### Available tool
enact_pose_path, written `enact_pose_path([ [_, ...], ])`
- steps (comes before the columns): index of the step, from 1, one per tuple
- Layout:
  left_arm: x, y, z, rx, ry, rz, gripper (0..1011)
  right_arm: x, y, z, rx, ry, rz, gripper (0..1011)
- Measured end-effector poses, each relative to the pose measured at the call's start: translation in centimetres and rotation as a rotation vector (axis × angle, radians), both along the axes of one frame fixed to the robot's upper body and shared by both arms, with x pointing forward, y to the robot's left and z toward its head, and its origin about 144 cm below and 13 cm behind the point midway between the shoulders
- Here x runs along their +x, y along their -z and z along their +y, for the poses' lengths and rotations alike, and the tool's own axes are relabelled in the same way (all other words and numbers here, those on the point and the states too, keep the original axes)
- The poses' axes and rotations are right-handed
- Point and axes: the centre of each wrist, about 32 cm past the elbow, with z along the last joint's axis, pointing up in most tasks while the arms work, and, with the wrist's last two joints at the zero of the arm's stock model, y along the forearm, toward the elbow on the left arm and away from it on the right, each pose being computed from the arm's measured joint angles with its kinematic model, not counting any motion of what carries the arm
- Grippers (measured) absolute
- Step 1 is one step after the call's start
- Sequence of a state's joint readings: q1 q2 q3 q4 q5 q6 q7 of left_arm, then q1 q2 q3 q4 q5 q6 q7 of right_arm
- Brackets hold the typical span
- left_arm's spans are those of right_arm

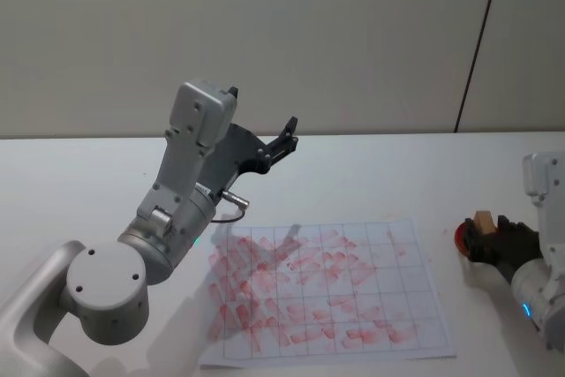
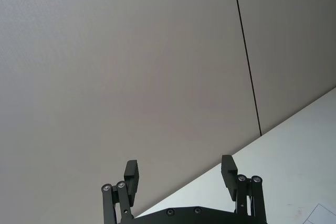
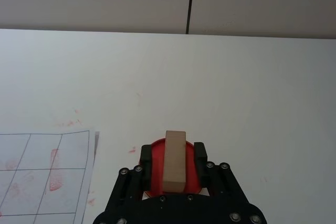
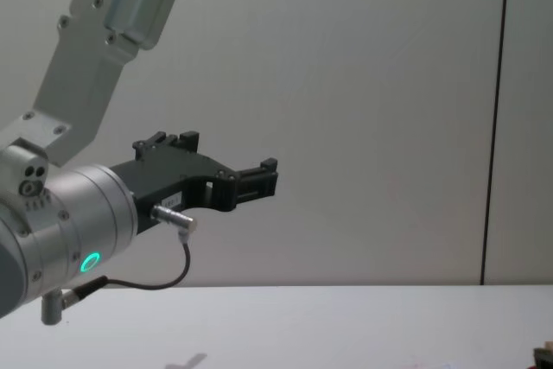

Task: Use the one hand to pick up the stamp and affix it onto the A4 paper.

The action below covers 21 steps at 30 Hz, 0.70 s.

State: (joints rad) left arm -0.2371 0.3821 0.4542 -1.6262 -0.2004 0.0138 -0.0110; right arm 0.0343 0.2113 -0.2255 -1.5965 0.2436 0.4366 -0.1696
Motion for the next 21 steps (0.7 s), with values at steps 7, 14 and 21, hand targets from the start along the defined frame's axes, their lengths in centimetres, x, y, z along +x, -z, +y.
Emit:
enact_pose_path([
  [7,0.0,0.0,0.0,0.0,0.0,0.0,1001,-0.01,-0.03,0.06,-0.015,0.025,0.012,281],
  [14,0.0,0.0,0.0,0.0,0.0,0.0,1001,-0.05,-0.08,0.07,-0.018,0.038,0.016,225],
  [21,0.0,0.0,0.0,0.0,0.0,0.0,1001,-0.04,-0.17,0.0,-0.006,0.045,0.016,225],
])
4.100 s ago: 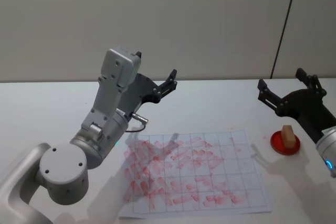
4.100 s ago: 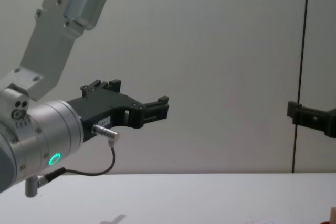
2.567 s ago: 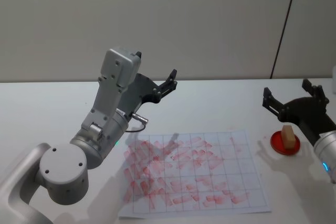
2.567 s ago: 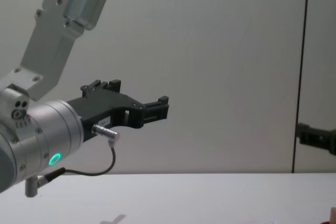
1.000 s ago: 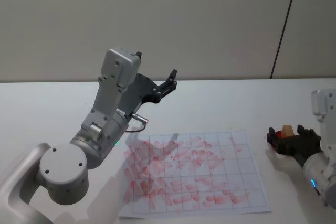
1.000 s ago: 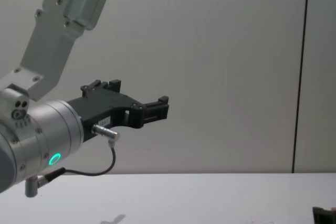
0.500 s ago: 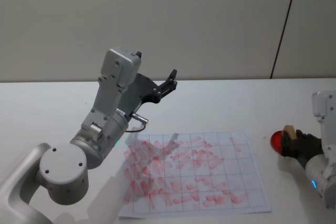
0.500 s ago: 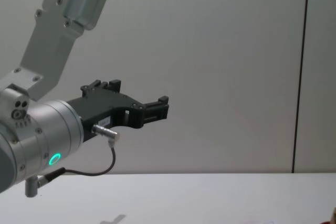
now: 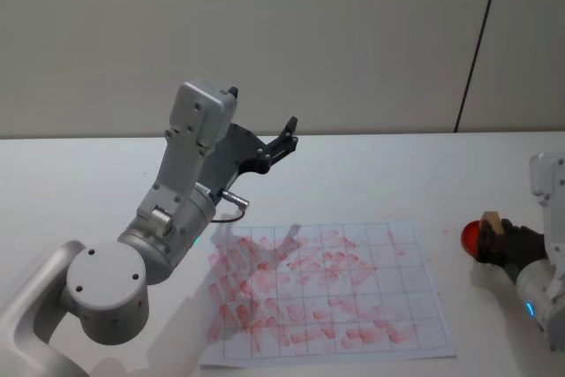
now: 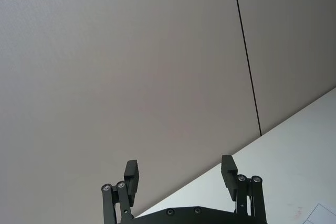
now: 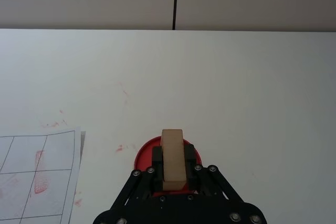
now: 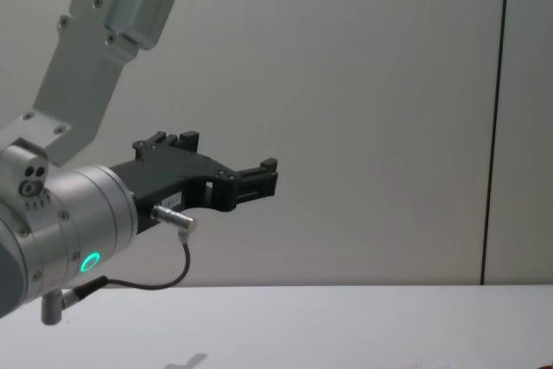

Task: Use the one hand to pick up the stamp and affix it onto the A4 paper.

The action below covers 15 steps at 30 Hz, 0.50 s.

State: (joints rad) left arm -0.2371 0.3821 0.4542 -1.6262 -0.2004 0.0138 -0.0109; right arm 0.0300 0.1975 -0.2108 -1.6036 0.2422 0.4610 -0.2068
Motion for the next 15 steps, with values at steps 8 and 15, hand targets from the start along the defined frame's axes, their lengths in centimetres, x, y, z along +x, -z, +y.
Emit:
enact_pose_path([
  [8,0.0,0.0,0.0,0.0,0.0,0.0,1001,0.0,-0.8,0.0,0.035,-0.016,-0.05,225],
  [15,0.0,0.0,0.0,0.0,0.0,0.0,1001,-0.1,-2.2,0.3,0.067,-0.061,-0.104,225],
])
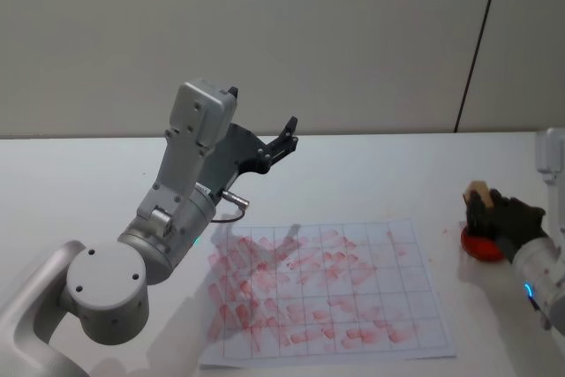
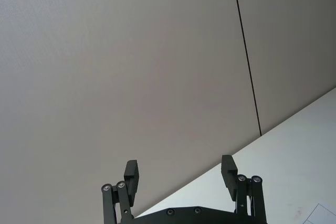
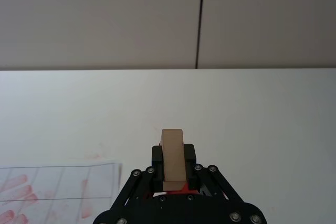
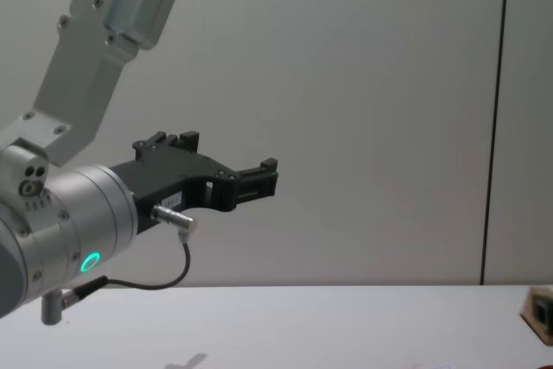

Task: Use the one hand to pick up the stamp and affix it onto the A4 paper.

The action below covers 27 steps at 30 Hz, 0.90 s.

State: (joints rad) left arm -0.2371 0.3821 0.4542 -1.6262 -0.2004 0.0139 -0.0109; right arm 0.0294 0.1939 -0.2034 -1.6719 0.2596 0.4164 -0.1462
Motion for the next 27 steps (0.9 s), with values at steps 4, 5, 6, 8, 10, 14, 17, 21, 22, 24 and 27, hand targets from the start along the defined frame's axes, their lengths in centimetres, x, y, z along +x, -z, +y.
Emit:
enact_pose_path([
  [4,0.0,0.0,0.0,0.0,0.0,0.0,1001,0.0,-0.6,0.4,0.017,-0.038,-0.013,226],
  [5,0.0,0.0,0.0,0.0,0.0,0.0,1001,0.0,-0.9,0.7,0.023,-0.057,-0.016,225],
  [6,0.0,0.0,0.0,0.0,0.0,0.0,1001,0.0,-0.9,0.7,0.023,-0.057,-0.016,225],
  [8,0.0,0.0,0.0,0.0,0.0,0.0,1001,0.0,-1.2,1.1,0.028,-0.082,-0.015,226],
  [10,0.0,0.0,0.0,0.0,0.0,0.0,1001,0.1,-1.4,1.5,0.032,-0.113,-0.009,225],
  [14,0.0,0.0,0.0,0.0,0.0,0.0,1001,0.2,-1.7,2.3,0.033,-0.164,0.005,226],
  [17,0.0,0.0,0.0,0.0,0.0,0.0,1001,0.3,-1.7,2.9,0.025,-0.202,0.021,225],
  [21,0.0,0.0,0.0,0.0,0.0,0.0,1001,0.5,-1.6,3.6,0.008,-0.249,0.039,225],
  [22,0.0,0.0,0.0,0.0,0.0,0.0,1001,0.5,-1.5,3.7,0.005,-0.258,0.043,226],
  [24,0.0,0.0,0.0,0.0,0.0,0.0,1001,0.6,-1.4,4.0,-0.006,-0.282,0.053,226],
  [27,0.0,0.0,0.0,0.0,0.0,0.0,1001,0.7,-1.2,4.4,-0.019,-0.31,0.065,225],
])
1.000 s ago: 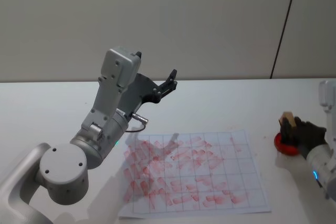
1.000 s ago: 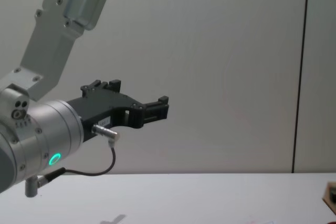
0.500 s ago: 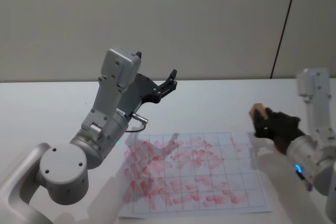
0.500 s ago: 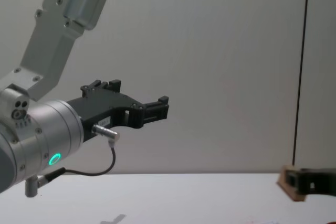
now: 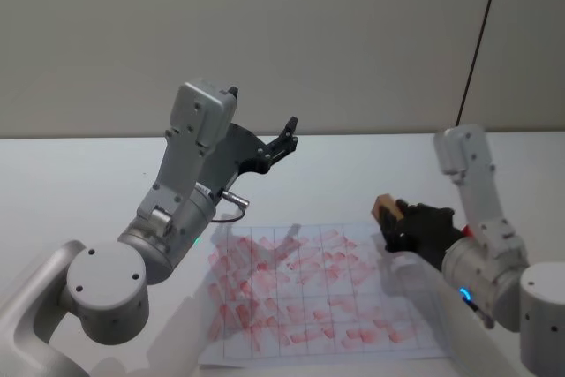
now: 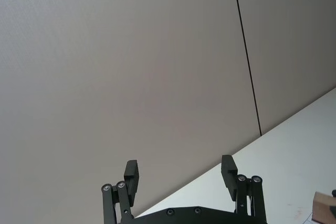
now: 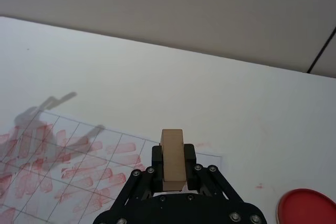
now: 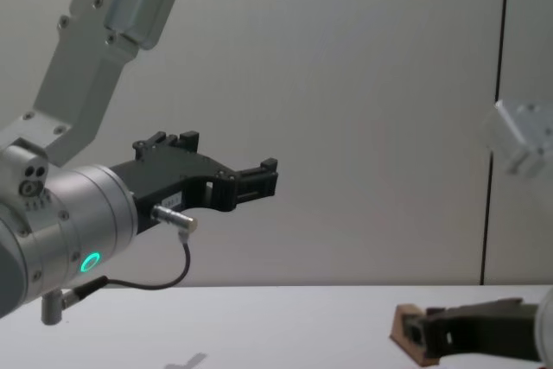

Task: Use the one hand to pick up the stamp and affix it onto the A4 paper.

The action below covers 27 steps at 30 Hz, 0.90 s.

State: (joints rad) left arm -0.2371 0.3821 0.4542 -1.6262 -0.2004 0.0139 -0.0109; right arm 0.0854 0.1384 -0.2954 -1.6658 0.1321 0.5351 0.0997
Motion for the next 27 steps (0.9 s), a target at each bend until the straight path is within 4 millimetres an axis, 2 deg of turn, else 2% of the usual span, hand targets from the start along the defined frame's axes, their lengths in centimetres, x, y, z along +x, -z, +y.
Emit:
enact_pose_path([
  [13,0.0,0.0,0.0,0.0,0.0,0.0,1001,0.4,1.3,0.5,-0.036,-0.074,0.022,225],
  [27,0.0,0.0,0.0,0.0,0.0,0.0,1001,0.4,3.2,-0.3,-0.065,-0.092,-0.015,225],
])
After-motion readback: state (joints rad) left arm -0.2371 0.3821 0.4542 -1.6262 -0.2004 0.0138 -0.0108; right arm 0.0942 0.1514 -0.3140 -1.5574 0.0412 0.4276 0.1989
